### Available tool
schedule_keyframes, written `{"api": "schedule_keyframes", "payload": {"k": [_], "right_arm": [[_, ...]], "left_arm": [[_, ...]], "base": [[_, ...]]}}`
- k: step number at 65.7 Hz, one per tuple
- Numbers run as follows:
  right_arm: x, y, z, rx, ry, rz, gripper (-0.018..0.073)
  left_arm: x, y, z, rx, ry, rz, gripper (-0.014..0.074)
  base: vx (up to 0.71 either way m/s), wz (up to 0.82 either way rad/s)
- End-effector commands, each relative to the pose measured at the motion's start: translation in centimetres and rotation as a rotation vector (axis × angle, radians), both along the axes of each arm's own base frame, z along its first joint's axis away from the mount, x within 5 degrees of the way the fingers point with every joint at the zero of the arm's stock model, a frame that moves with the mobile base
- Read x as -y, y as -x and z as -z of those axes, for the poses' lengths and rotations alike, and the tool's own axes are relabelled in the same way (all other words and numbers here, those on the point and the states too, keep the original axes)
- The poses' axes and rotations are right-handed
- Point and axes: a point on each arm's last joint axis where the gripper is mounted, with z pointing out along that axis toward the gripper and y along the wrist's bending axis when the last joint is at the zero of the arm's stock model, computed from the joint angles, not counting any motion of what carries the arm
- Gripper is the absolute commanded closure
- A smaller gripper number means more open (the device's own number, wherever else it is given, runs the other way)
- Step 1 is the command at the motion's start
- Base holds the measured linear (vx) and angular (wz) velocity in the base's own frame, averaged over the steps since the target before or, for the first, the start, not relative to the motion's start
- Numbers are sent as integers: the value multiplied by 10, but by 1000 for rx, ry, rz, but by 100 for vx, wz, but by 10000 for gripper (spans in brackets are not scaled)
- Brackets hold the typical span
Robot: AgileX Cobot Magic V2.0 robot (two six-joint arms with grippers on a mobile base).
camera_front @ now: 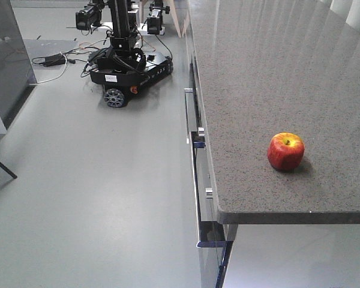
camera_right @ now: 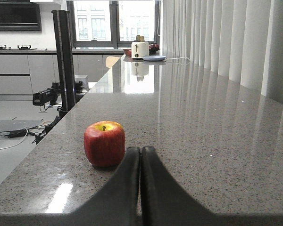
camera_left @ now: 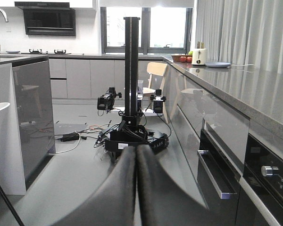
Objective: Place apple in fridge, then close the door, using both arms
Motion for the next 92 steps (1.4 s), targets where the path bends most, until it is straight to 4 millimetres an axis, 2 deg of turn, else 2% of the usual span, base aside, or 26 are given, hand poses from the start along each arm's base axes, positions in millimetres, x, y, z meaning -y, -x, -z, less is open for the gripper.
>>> {"api": "schedule_keyframes", "payload": {"k": [1,42,53,59,66,69,77,80,92], "right_arm": [[0,1,-7,84,13,-3,561],[0,1,-7,86,13,-3,561],[0,2,-12,142,-95,-16,561],[-1,5,-25,190,-66,-16,561],[-1,11,-56,211,-1,-5,561],[0,11,-63,172,11,2,561],[2,13,-102,77,44,31,561],[3,11,-110,15,41,40,561],[5,-9,-146,-179,20,57,561]], "left_arm": [[0,1,3,60,9,4,602],[0,1,3,60,9,4,602],[0,1,3,60,9,4,602],[0,1,3,60,9,4,602],[0,1,3,60,9,4,602],[0,1,3,60,9,4,602],[0,1,3,60,9,4,602],[0,1,3,60,9,4,602],[0,1,3,60,9,4,602]], "base": [[0,0],[0,0],[0,0],[0,0],[0,0],[0,0],[0,0],[0,0],[0,0]]}}
